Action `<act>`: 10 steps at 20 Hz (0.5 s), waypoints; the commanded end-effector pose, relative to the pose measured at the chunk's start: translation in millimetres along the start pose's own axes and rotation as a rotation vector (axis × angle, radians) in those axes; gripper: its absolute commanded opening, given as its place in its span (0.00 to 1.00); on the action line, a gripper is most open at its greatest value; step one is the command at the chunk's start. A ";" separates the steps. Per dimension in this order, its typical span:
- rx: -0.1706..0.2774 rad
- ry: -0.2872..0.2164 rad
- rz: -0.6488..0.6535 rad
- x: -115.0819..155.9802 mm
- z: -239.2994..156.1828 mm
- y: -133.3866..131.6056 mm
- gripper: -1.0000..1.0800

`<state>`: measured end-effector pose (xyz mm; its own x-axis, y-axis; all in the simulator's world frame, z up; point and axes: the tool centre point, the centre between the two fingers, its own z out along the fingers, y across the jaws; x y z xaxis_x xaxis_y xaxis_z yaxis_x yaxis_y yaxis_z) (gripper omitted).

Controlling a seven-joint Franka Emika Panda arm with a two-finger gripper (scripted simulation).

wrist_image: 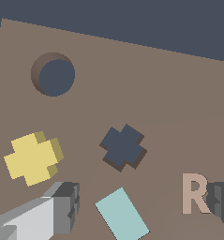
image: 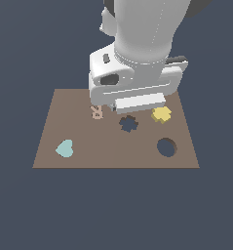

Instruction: Insert a designated object into the corresponding slot on a board.

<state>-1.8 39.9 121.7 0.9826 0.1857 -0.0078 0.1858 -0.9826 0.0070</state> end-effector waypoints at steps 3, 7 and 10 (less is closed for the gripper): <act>0.005 0.004 -0.162 4.3 32.7 -56.2 0.96; 0.007 0.007 -0.279 1.7 56.0 -95.7 0.96; 0.007 0.009 -0.331 -1.0 66.5 -113.3 0.96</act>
<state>-21.9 142.7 59.5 0.8818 0.4716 -0.0022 0.4716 -0.8818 -0.0022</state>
